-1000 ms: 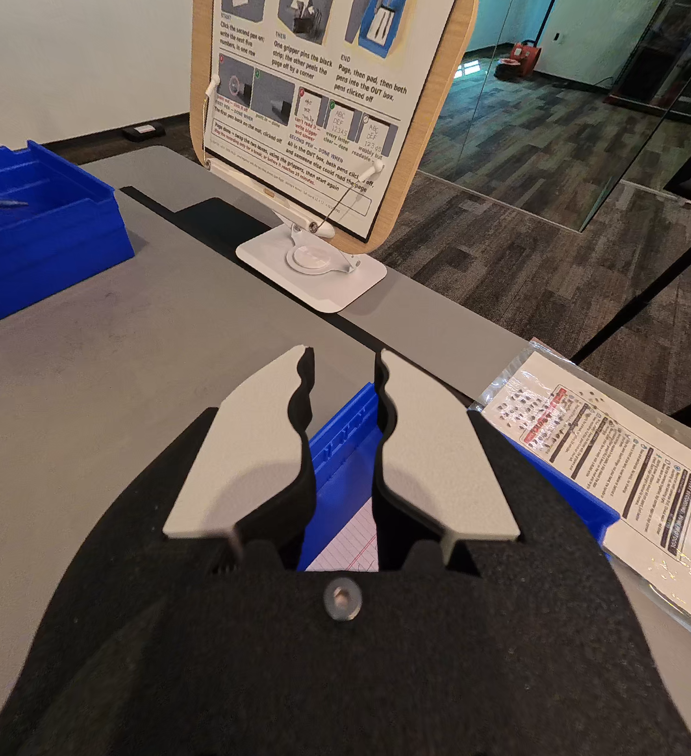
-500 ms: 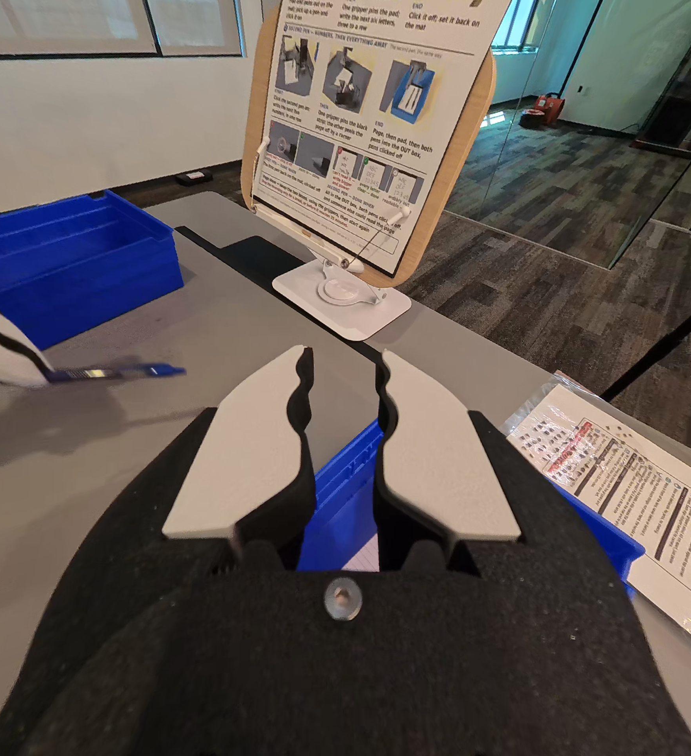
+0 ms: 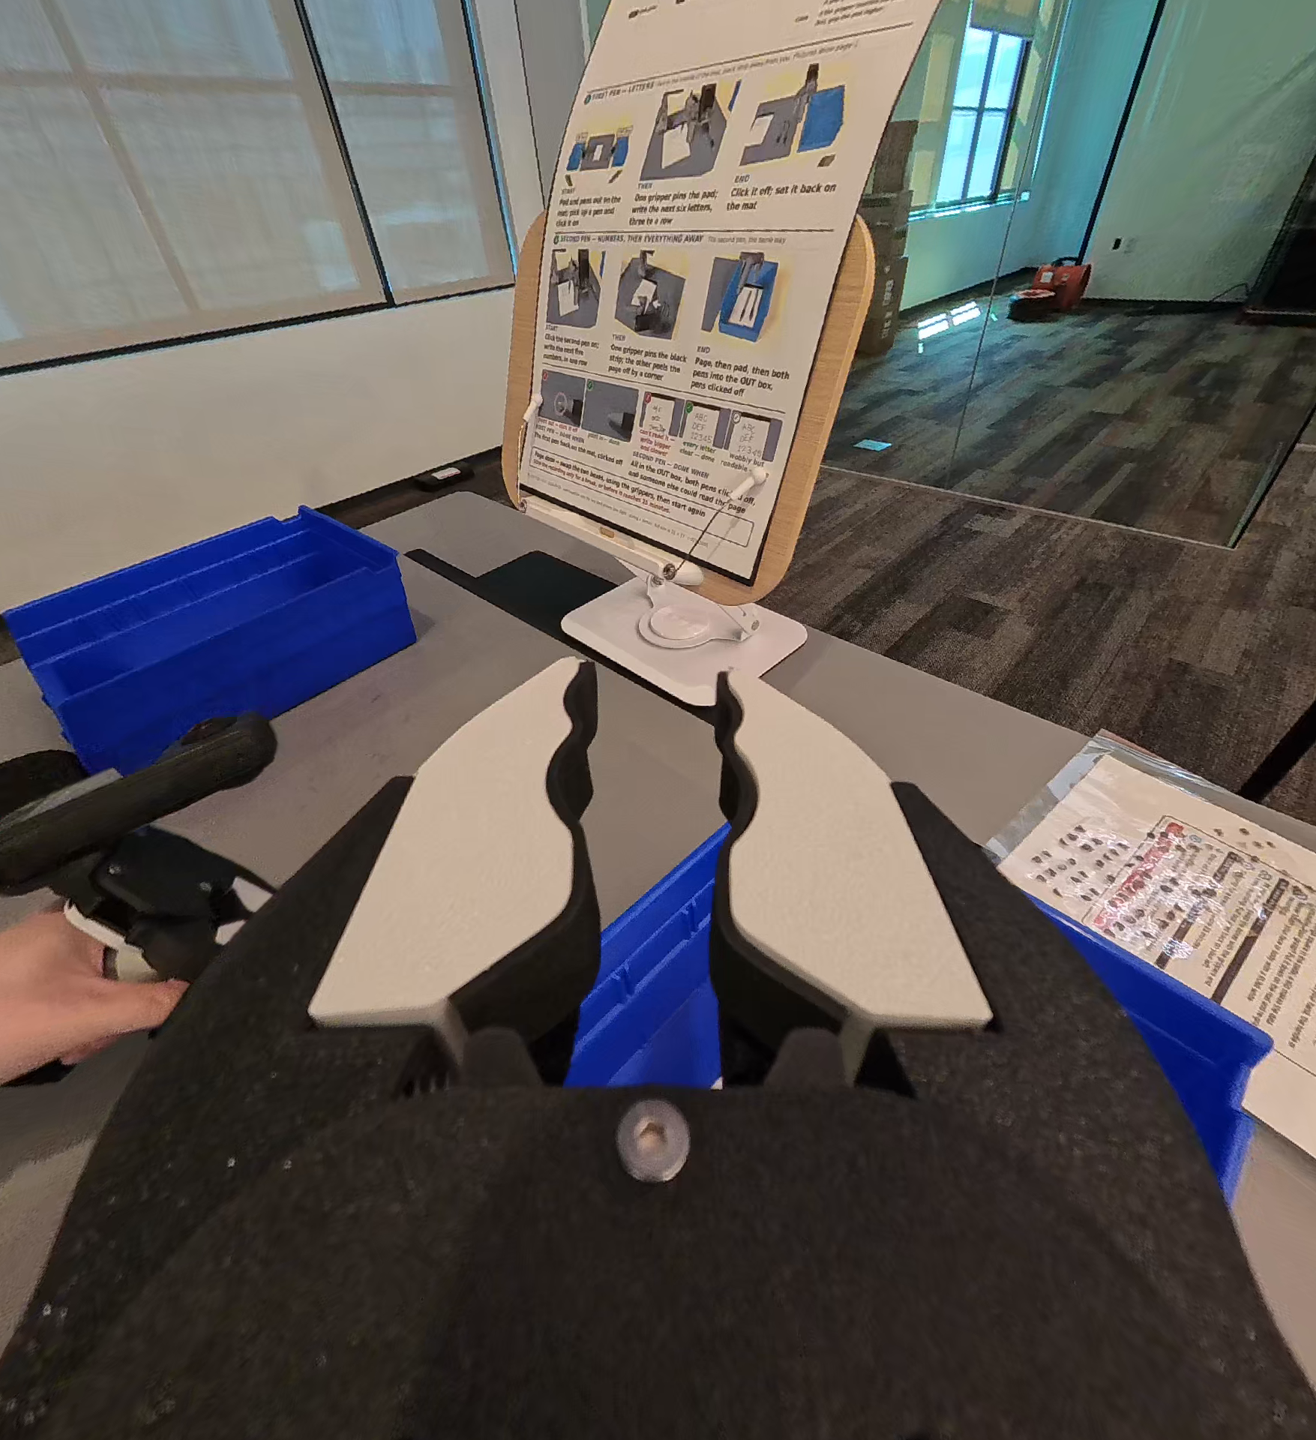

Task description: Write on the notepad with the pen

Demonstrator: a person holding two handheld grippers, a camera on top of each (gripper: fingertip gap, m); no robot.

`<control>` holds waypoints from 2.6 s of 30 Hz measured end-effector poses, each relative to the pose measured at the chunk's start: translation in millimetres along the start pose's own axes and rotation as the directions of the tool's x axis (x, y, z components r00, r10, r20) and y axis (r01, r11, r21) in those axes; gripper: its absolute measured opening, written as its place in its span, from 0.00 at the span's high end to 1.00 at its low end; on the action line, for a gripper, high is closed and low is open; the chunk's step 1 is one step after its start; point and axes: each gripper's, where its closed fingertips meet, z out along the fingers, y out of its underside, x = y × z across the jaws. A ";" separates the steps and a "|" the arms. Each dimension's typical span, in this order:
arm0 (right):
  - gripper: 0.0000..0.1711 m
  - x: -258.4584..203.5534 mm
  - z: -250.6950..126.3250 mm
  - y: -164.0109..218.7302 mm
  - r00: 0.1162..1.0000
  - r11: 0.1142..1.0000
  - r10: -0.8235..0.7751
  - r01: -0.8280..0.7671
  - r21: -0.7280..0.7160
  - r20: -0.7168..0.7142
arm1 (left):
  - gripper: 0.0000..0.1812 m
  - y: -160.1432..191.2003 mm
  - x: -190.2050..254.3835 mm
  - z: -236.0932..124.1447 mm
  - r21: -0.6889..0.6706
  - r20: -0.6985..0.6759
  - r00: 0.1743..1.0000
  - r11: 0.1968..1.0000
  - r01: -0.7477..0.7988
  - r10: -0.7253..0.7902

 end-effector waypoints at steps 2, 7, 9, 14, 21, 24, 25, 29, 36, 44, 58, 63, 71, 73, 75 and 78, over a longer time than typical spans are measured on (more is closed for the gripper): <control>0.83 0.5 -0.7 1.3 1.000 1.000 0.003 -0.003 -0.006 0.005 | 0.94 2.6 8.7 2.0 0.011 -0.011 1.000 1.000 0.009 -0.009; 0.83 -1.6 -3.1 -0.6 1.000 1.000 -0.005 0.005 -0.003 0.013 | 0.94 7.6 19.3 3.6 0.023 -0.003 1.000 0.999 0.023 -0.023; 0.83 -2.3 -4.6 -2.3 1.000 1.000 -0.008 0.008 0.004 0.014 | 0.94 7.5 19.6 3.5 0.042 0.005 0.998 0.998 0.054 -0.055; 0.83 -0.6 -8.2 -3.0 1.000 1.000 -0.001 0.001 0.011 0.014 | 0.94 12.3 30.4 4.3 0.048 -0.040 0.989 0.989 0.142 -0.140; 0.83 4.4 -12.5 -0.9 1.000 1.000 0.016 -0.016 0.010 0.008 | 0.94 11.7 30.7 3.5 0.107 -0.059 0.973 0.967 0.230 -0.224; 0.83 4.8 -12.4 0.2 1.000 1.000 0.016 -0.016 0.004 0.008 | 0.94 11.7 33.9 4.4 0.114 -0.082 0.964 0.958 0.262 -0.253; 0.83 4.7 -12.1 0.8 1.000 1.000 0.016 -0.016 0.001 0.008 | 0.94 11.9 34.7 4.6 0.114 -0.086 0.963 0.958 0.265 -0.256; 0.83 4.0 -10.5 1.9 1.000 1.000 0.008 -0.008 -0.009 0.004 | 0.92 6.2 37.8 -0.8 0.141 -0.103 0.964 0.955 0.260 -0.247; 0.83 -0.1 -6.2 3.3 1.000 0.999 -0.018 0.018 -0.032 0.001 | 0.87 -24.9 36.6 -59.1 0.294 -0.137 0.987 0.948 0.123 -0.085; 0.83 -16.5 -5.4 -13.6 0.996 0.996 -0.089 0.089 0.013 -0.004 | 0.82 -81.6 -44.5 -244.1 0.559 0.207 0.965 0.789 -0.254 0.163; 0.83 -41.4 27.0 -17.8 0.967 0.969 -0.247 0.245 -0.035 -0.057 | 0.86 -53.2 -272.7 -271.9 0.107 0.335 0.932 0.977 -0.182 0.137; 0.83 -34.3 37.0 -4.6 0.967 0.967 -0.243 0.236 -0.092 -0.075 | 0.84 -40.9 -321.3 -234.3 0.015 0.264 0.963 0.998 -0.060 0.054; 0.83 -22.2 44.4 9.0 0.961 0.959 -0.253 0.234 -0.162 -0.114 | 0.83 -53.6 -357.8 -200.7 -0.053 0.252 0.963 0.995 -0.080 0.091; 0.83 -21.1 47.7 13.2 0.961 0.956 -0.253 0.231 -0.180 -0.113 | 0.82 -55.6 -358.2 -190.5 -0.054 0.228 0.971 0.996 -0.064 0.074; 0.83 -18.9 51.5 18.5 0.958 0.950 -0.260 0.233 -0.206 -0.117 | 0.80 -56.4 -359.3 -180.1 -0.055 0.232 0.970 0.997 -0.062 0.073; 0.82 -15.6 57.2 26.3 0.954 0.939 -0.275 0.239 -0.246 -0.122 | 0.74 -53.6 -356.7 -164.3 -0.091 0.242 0.967 0.994 -0.064 0.085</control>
